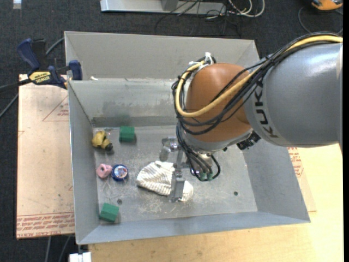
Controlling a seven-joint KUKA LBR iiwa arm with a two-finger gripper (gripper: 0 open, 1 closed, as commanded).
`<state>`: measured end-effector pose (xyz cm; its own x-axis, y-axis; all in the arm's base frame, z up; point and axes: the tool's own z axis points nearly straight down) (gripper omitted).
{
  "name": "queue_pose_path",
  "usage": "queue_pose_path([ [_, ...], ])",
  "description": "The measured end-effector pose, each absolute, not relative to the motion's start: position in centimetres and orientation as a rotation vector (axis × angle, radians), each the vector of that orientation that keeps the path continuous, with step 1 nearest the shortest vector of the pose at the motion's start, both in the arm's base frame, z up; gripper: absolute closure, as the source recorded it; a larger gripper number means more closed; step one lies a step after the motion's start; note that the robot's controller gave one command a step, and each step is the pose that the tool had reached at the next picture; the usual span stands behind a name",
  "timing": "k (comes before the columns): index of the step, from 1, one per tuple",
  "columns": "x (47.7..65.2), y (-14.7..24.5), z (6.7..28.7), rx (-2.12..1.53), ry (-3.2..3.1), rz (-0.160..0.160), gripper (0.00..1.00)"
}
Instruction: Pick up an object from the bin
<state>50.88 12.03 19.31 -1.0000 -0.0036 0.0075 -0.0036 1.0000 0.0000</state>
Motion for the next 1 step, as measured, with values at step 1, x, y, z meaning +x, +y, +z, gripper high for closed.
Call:
queue_pose_path([
  [1,51.06,11.95,19.72,0.000,-3.142,-0.002,0.00],
])
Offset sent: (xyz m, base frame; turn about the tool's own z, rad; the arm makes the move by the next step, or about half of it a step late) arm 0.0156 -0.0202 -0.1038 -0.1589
